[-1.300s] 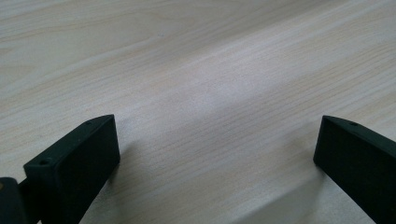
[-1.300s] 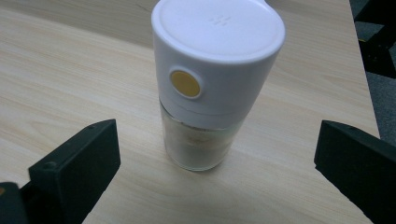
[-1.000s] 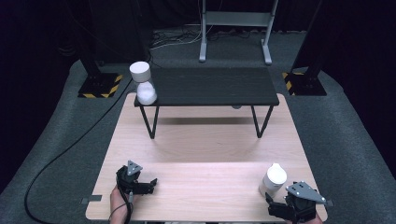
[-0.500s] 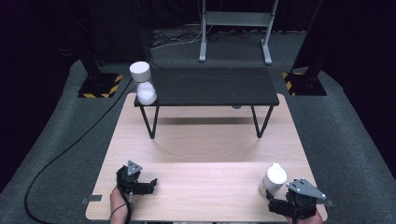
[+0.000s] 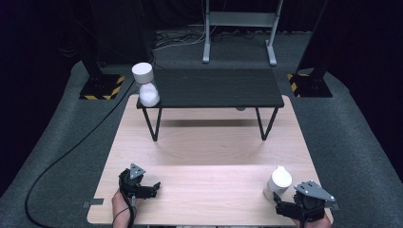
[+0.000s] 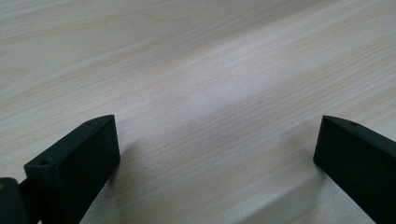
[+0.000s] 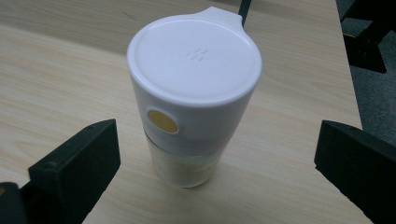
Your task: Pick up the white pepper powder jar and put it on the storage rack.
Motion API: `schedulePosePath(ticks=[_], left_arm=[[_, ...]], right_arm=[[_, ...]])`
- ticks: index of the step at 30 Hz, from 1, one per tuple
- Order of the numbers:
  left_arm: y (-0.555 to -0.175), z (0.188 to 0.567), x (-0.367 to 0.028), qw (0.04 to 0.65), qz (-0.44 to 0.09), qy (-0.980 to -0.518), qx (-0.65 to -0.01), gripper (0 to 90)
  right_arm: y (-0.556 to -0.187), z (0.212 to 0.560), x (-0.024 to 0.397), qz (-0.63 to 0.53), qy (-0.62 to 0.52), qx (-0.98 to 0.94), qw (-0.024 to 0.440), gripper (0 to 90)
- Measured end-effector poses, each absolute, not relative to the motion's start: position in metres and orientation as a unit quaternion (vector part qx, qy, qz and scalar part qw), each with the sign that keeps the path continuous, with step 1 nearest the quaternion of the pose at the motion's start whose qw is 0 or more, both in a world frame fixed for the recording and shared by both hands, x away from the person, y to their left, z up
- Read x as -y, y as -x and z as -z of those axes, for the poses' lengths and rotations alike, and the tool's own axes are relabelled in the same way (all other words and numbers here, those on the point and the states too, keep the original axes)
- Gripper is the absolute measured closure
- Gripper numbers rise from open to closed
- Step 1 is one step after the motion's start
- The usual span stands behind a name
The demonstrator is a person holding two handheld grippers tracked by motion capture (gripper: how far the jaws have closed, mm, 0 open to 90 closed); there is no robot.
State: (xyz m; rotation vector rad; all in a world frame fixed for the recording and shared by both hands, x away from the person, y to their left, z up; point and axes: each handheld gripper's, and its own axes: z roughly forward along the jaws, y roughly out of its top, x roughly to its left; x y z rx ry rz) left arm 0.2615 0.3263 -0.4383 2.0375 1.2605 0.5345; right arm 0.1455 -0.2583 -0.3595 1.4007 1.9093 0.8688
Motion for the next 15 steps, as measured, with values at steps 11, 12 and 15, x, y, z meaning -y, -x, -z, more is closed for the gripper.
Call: schedulePosePath(ticks=[11,12,15], left_arm=[[-0.2628,0.4382,-0.3278,0.34,-0.2,-0.79,-0.47,0.3],[-0.2626,0.4382,-0.3276,0.34,-0.2,-0.789,-0.471,0.3],[-0.2595,0.4388,-0.3249,0.338,-0.21,-0.79,-0.466,0.5]], right_arm=[[-0.1445,0.3609,0.2673,-0.344,-0.524,-0.721,0.296,0.0],[-0.1448,0.3627,0.2674,-0.346,-0.524,-0.72,0.295,0.0],[-0.1491,0.3669,0.2653,-0.345,-0.527,-0.721,0.289,0.0]])
